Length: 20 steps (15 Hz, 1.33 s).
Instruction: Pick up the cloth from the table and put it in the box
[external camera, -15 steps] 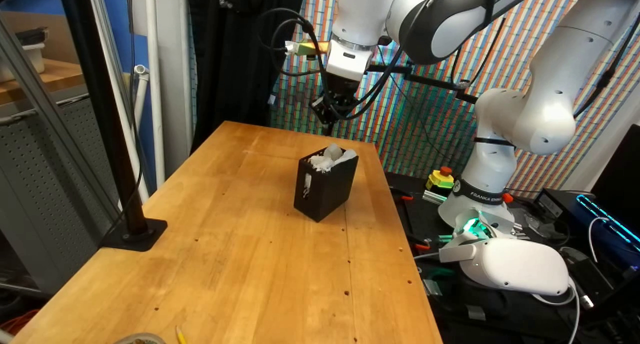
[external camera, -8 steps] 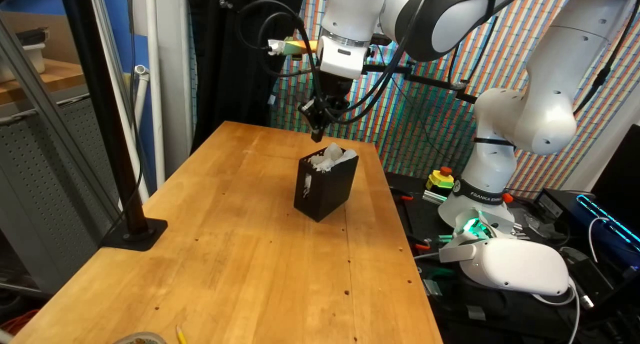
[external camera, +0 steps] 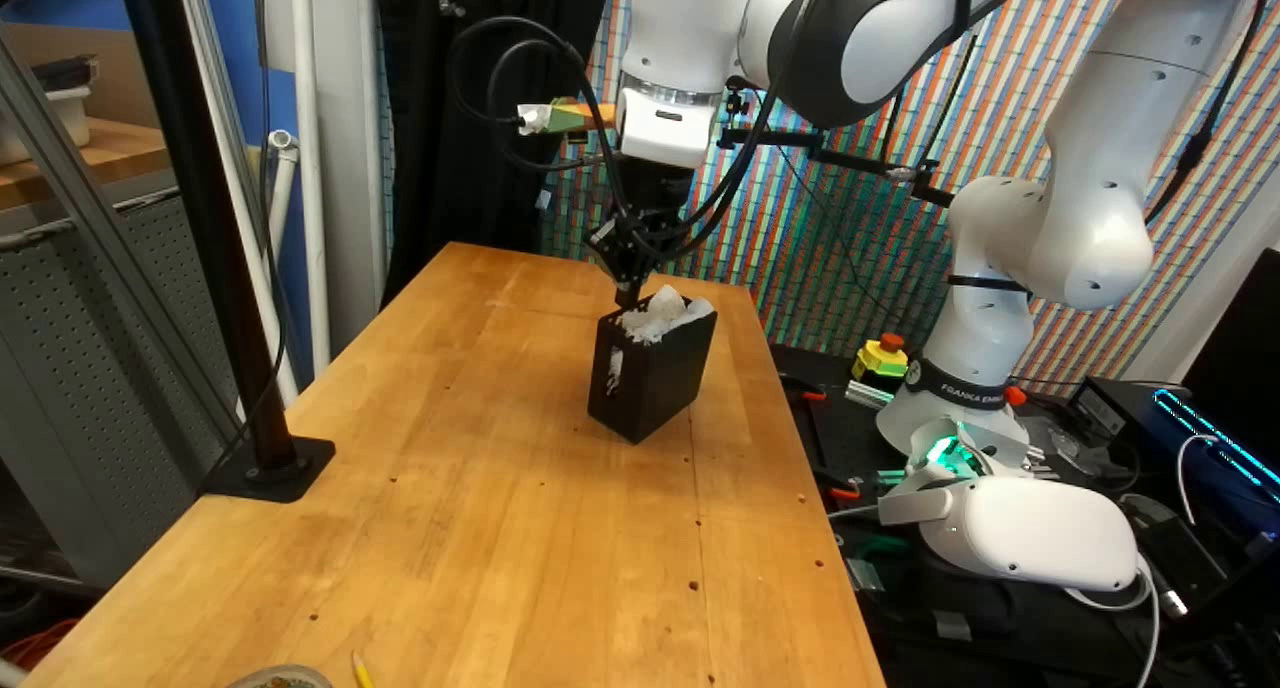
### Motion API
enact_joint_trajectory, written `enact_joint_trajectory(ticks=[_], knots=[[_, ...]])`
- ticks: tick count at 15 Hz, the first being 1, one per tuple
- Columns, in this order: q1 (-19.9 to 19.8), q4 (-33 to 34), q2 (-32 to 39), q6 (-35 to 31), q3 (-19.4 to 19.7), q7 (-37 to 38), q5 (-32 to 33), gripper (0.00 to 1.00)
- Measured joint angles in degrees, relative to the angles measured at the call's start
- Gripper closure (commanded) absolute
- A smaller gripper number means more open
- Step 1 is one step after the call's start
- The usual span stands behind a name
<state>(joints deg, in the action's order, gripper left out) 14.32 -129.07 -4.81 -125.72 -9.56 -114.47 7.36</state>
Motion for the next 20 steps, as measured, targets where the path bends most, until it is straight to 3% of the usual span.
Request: enact_joint_trajectory(ticks=[14,20], knots=[[-0.2,-5.4,-3.1,-0.2,-0.6,0.3,-0.1,0.95],[-0.9,-8.4,-2.6,-4.4,0.4,-1.5,0.5,0.95]])
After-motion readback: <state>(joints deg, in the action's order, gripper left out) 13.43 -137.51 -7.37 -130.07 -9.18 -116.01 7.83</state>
